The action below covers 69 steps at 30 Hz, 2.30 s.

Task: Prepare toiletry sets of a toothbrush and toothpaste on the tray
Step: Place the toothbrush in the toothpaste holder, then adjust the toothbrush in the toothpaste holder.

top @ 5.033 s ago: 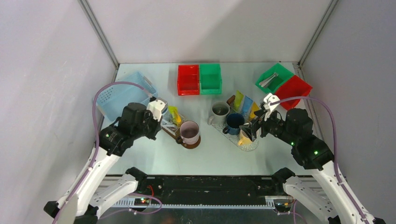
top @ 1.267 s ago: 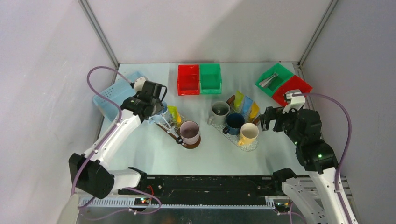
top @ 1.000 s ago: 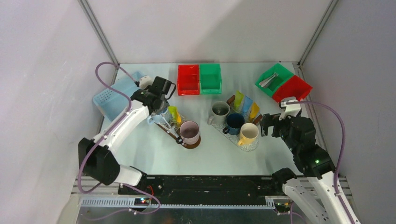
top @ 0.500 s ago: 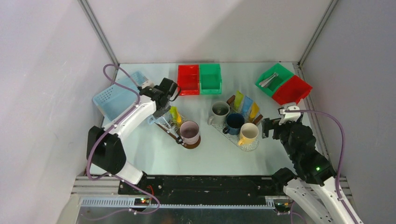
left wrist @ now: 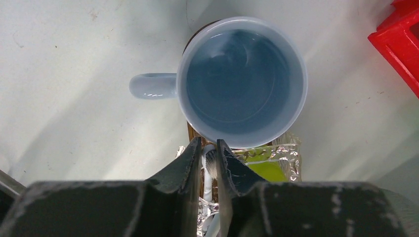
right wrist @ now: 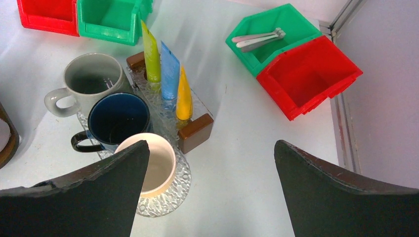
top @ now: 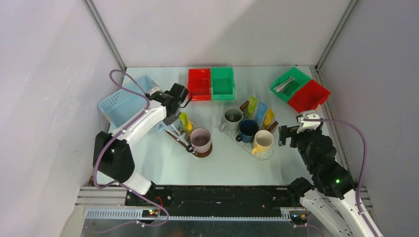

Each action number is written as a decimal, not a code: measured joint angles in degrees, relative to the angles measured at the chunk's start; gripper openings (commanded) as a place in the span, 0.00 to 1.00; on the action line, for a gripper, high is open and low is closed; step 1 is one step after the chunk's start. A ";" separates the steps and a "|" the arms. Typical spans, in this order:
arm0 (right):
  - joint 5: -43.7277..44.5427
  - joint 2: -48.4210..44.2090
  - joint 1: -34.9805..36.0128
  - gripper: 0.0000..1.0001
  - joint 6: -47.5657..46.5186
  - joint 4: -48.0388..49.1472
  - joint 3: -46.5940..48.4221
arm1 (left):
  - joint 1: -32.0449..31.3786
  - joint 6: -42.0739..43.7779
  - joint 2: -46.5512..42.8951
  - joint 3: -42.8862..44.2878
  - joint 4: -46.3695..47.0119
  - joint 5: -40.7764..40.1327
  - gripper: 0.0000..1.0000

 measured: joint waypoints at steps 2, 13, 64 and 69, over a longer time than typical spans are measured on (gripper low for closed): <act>0.04 -0.09 0.04 1.00 -0.02 -0.02 -0.07 | 0.00 -0.76 0.00 0.00 -0.39 -0.07 0.15; 0.44 -0.13 0.44 1.00 -0.70 0.02 -0.50 | -0.02 -7.96 -3.17 0.87 -4.52 -4.17 0.05; 0.83 -2.10 1.01 1.00 -0.85 0.00 -1.18 | -15.58 -50.34 -14.64 -4.98 -21.59 -27.67 0.17; 0.83 -2.34 1.03 1.00 -0.85 0.00 -1.42 | -16.24 -51.06 -14.29 -4.98 -22.60 -28.11 0.27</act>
